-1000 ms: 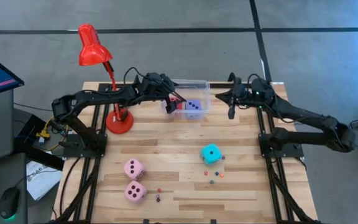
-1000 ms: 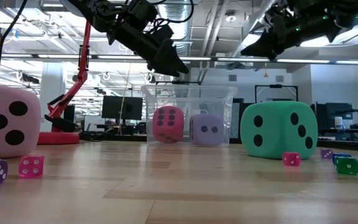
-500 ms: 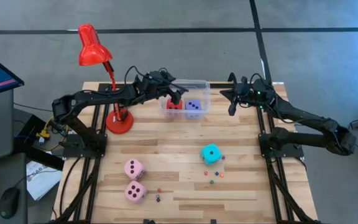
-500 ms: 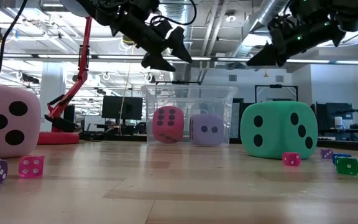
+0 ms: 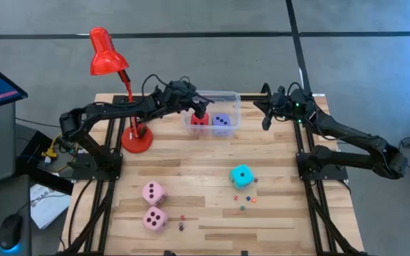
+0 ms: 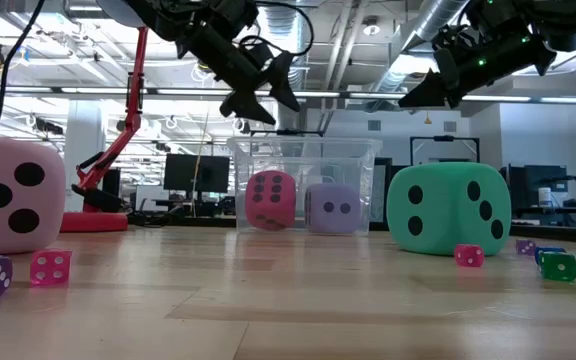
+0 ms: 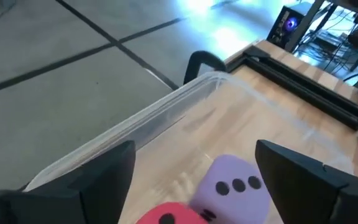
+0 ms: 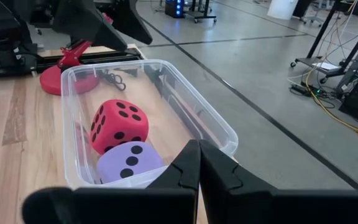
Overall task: Pick & Place Dice
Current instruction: Put the large red die into the transparent bin
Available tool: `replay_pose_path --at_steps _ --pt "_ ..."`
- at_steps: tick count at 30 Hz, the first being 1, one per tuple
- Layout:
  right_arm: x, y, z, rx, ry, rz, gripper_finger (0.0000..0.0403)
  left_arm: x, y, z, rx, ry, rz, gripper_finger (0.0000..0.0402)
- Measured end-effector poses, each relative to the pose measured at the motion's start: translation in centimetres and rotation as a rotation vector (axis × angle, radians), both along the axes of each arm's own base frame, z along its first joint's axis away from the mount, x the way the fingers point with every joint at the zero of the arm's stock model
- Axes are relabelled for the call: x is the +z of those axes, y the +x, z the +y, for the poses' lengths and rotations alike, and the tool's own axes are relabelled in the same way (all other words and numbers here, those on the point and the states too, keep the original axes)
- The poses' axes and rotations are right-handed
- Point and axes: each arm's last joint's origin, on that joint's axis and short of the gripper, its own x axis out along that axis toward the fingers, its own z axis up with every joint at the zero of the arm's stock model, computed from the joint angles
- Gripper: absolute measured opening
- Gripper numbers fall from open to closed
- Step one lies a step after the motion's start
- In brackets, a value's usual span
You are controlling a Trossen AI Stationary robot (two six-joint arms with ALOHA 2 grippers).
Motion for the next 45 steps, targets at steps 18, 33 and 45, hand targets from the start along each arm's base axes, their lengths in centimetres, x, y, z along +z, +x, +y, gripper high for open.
replay_pose_path --at_steps 18,33,45 --pt "-0.1 -0.1 -0.1 -0.001 -0.01 0.015 0.0 0.6 5.4 0.7 0.105 0.02 0.293 0.0314" --pt "-0.3 -0.5 -0.6 -0.03 -0.003 0.038 0.0 -0.4 2.2 4.2 0.033 -0.558 0.241 0.0314" --pt "-0.5 -0.8 -0.9 -0.053 -0.006 0.033 0.0 -0.3 2.3 4.4 0.046 -0.584 0.209 0.0314"
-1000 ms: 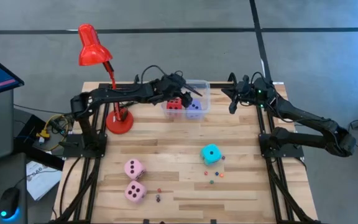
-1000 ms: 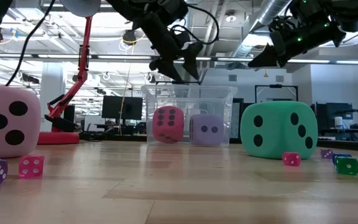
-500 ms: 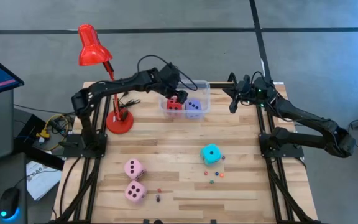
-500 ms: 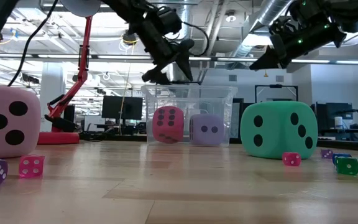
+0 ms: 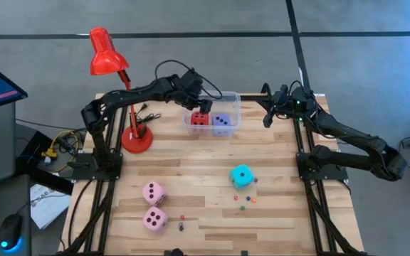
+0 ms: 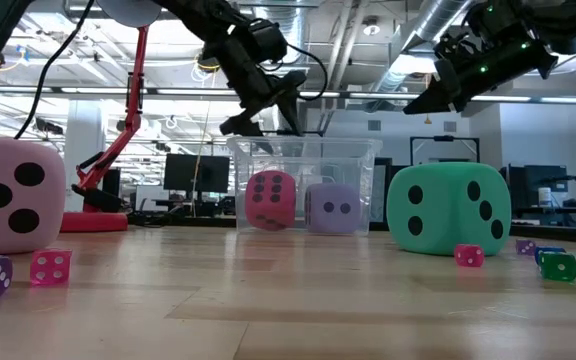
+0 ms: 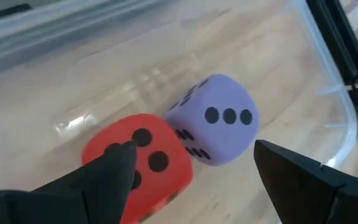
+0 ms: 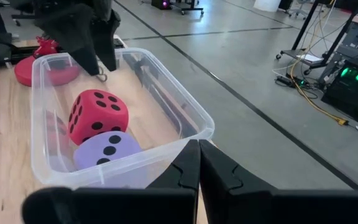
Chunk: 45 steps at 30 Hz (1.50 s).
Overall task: Pick & Place Dice
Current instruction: Put the large red die into the transparent bin
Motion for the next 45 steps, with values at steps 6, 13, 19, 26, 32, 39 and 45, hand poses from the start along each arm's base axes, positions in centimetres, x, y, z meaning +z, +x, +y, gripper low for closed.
replay_pose_path --at_steps 6,13,19,26,32,39,45 --pt "0.0 0.0 0.0 -0.001 0.0 0.0 0.0 -0.3 1.4 0.1 -0.038 0.008 -0.067 0.0314" --pt "0.0 -0.1 -0.1 -0.007 0.0 -0.001 0.0 -0.6 3.9 -0.5 -0.134 -0.019 0.025 0.0314" --pt "-0.1 -0.2 -0.2 -0.009 0.0 0.018 0.0 -1.2 4.1 -0.9 -0.135 -0.111 0.204 0.0314" --pt "-0.2 -0.2 -0.1 -0.005 -0.003 0.032 0.0 -1.4 3.4 -0.4 -0.06 -0.168 0.238 0.0314" --pt "-0.4 -0.3 -0.1 0.0 -0.007 0.048 0.0 -1.6 3.3 0.0 -0.049 -0.165 0.24 0.0314" --pt "-0.4 -0.3 -0.1 0.0 -0.007 0.049 0.0 -2.5 3.2 0.9 -0.046 -0.179 0.254 0.0314" --pt "-0.4 -0.2 -0.1 0.001 -0.008 0.052 0.0 -2.3 3.2 0.2 -0.082 -0.178 0.275 0.0314"
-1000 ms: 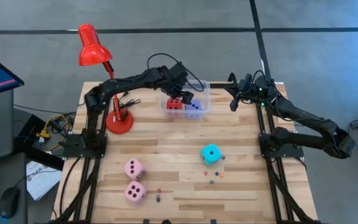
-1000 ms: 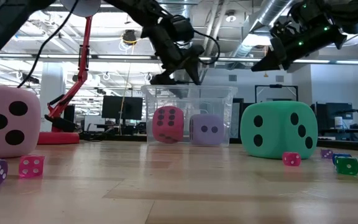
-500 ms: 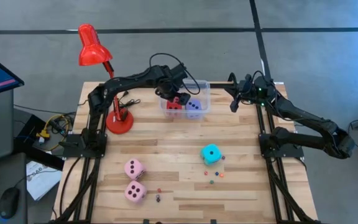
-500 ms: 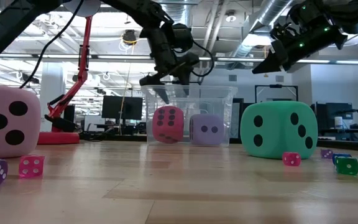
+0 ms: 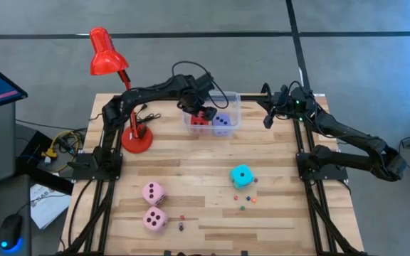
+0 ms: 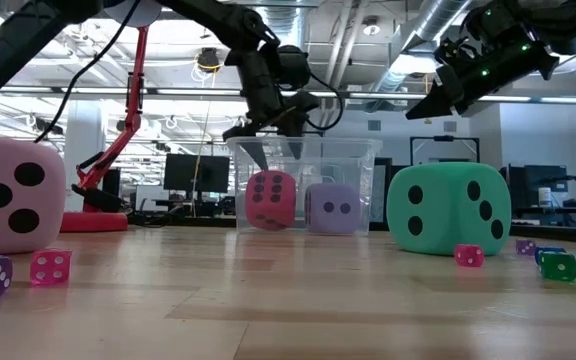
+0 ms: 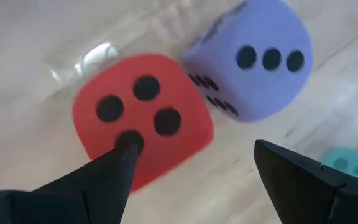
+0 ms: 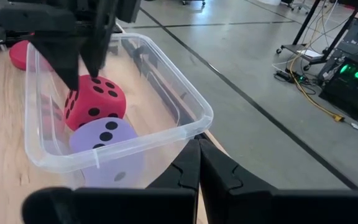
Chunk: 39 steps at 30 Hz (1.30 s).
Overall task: Pick & Place Dice
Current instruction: Put the large red die into the transparent bin
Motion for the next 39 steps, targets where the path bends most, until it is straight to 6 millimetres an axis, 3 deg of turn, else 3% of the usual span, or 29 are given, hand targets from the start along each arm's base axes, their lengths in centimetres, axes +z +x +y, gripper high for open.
replay_pose_path --at_steps 11,27,39 --pt "0.0 0.0 0.0 0.001 -0.003 0.003 0.0 -0.1 0.3 0.2 -0.021 0.02 -0.024 0.0314" --pt "0.0 0.0 0.0 0.001 -0.004 0.003 0.0 -0.7 0.6 -0.6 -0.063 -0.094 -0.032 0.0314" --pt "0.0 0.0 0.0 0.002 -0.004 0.004 0.0 -0.7 1.0 -0.1 -0.055 -0.01 -0.054 0.0314"
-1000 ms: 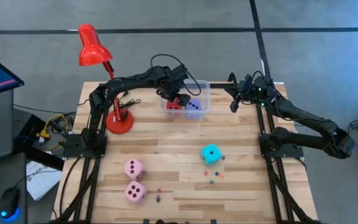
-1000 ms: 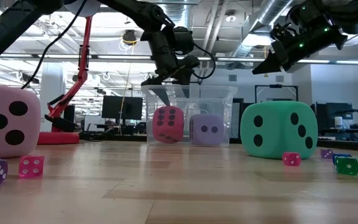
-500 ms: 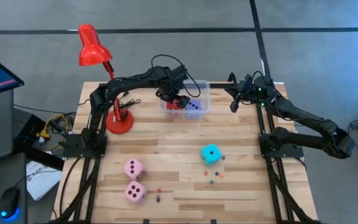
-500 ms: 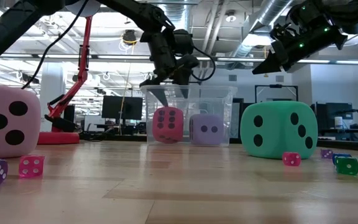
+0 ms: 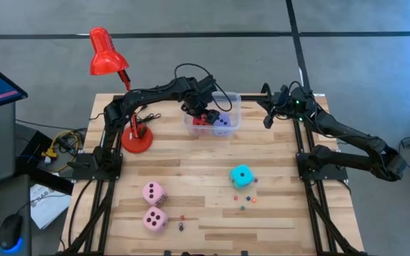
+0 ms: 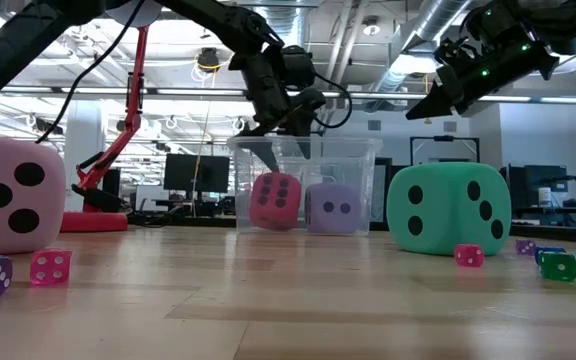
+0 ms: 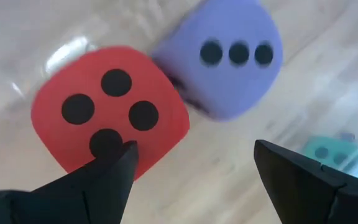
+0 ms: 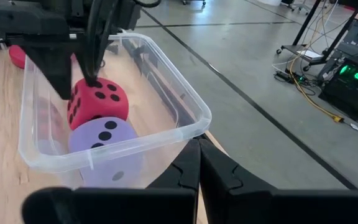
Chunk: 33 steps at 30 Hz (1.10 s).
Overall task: Pick & Place Dice
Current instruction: Put the large red die into the transparent bin, then move the transparent bin
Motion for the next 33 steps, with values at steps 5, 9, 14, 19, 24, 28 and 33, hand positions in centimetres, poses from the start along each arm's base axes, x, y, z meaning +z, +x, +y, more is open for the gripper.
replay_pose_path --at_steps 5,9,14,19,24,28,33 --pt "0.0 0.0 0.0 0.0 0.0 0.0 0.0 0.3 -0.1 0.5 0.015 0.073 0.007 0.0314" --pt "0.0 0.0 0.0 0.001 -0.001 0.001 0.0 0.4 -0.3 0.7 0.038 0.039 -0.005 0.0314" --pt "0.0 0.0 0.0 0.001 -0.001 0.001 0.0 1.5 -0.8 1.1 0.052 0.058 -0.037 0.0314" --pt "-0.2 0.1 -0.1 0.001 0.006 0.008 0.0 3.4 -1.4 0.9 0.063 0.105 -0.083 0.0314" --pt "-0.3 0.2 -0.2 0.006 0.0 0.023 0.0 3.4 -1.6 0.6 0.064 0.095 -0.065 0.0314" --pt "-0.5 0.2 -0.2 0.006 0.005 0.028 0.0 0.9 -1.5 0.2 0.07 0.059 -0.024 0.0314" --pt "-0.4 0.3 -0.2 0.006 0.003 0.026 0.0 1.1 -1.5 0.2 0.032 0.092 -0.055 0.0314"
